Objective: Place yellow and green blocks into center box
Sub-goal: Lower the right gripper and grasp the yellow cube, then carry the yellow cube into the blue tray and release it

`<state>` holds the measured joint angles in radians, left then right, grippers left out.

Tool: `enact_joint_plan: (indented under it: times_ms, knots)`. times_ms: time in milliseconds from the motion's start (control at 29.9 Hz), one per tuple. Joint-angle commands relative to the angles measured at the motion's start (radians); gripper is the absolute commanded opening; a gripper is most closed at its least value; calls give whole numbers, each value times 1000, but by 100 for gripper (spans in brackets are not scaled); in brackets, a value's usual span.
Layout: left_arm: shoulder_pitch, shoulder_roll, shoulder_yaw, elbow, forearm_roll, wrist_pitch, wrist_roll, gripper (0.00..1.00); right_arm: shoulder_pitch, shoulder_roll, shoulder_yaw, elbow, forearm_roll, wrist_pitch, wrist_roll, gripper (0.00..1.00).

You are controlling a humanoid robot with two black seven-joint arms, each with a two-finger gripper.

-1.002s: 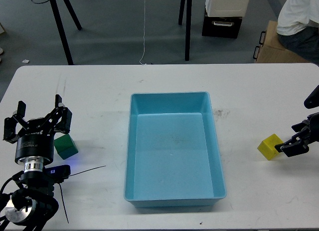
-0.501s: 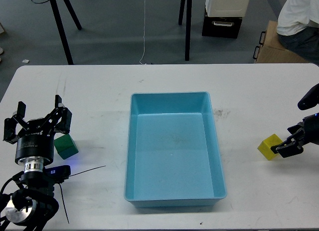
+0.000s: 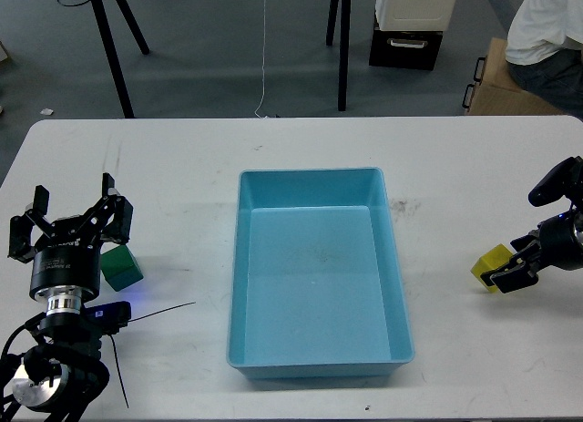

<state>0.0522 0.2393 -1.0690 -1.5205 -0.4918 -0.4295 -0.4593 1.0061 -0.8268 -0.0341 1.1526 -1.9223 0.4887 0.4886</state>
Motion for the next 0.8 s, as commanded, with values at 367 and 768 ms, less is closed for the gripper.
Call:
enact_joint_plan:
  times_ms: [367,768]
  knots:
    - [2,0,-3,6,-1,-2,-1,100,-1,12,6,-21,-3,0,0,20]
    - [-2,3,-8,11,-1,-2,1,100,224,8,65,-17,-4,-97,0,1]
